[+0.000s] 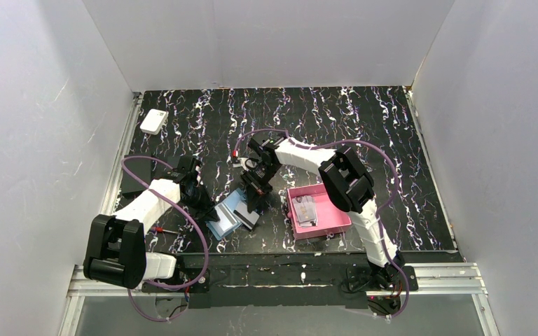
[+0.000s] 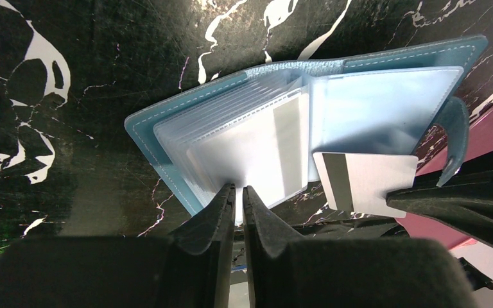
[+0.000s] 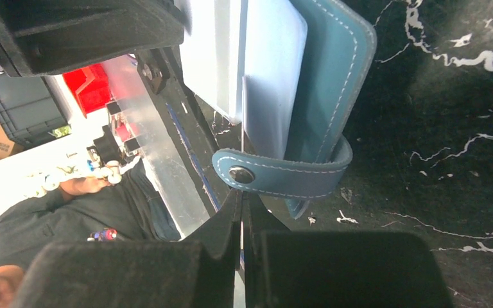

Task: Put the credit cards into the card holder
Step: Insert the credit card into the card holder.

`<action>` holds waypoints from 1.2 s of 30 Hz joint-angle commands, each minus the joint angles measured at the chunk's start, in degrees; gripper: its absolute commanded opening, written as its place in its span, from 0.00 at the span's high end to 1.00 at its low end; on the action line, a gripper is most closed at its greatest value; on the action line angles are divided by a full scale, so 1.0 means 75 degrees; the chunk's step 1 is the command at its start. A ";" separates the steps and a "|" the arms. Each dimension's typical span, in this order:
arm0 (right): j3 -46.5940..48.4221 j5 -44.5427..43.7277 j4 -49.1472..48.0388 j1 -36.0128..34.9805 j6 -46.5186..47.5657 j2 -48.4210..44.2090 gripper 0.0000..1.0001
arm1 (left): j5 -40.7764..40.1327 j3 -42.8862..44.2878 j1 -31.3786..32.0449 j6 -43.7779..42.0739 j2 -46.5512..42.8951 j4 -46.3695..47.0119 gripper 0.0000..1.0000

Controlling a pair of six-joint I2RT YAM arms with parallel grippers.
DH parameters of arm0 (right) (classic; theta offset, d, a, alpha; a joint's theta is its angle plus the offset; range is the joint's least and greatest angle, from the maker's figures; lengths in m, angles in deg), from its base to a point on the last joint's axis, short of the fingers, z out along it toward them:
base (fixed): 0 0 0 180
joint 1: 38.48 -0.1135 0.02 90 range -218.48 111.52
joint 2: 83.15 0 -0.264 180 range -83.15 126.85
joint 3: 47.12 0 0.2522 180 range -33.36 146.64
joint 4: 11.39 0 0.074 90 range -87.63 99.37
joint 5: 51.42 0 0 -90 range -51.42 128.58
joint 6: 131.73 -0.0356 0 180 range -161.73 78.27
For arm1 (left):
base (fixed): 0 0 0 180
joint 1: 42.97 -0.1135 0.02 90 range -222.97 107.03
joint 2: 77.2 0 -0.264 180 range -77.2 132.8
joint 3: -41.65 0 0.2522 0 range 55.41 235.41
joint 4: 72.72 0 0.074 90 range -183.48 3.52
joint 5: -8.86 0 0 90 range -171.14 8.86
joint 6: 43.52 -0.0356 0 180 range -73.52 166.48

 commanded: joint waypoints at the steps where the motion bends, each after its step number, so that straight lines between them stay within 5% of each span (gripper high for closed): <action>1: 0.0260 0.0128 0.0181 -0.0070 0.0010 -0.0463 0.99 | -0.0827 -0.0225 -0.0045 -0.0132 0.0083 -0.0535 0.90; 36: 0.0495 0.0043 0.0467 -0.0253 0.0109 0.0053 0.99 | -0.0747 -0.0257 -0.0045 -0.0121 -0.0094 -0.0546 0.90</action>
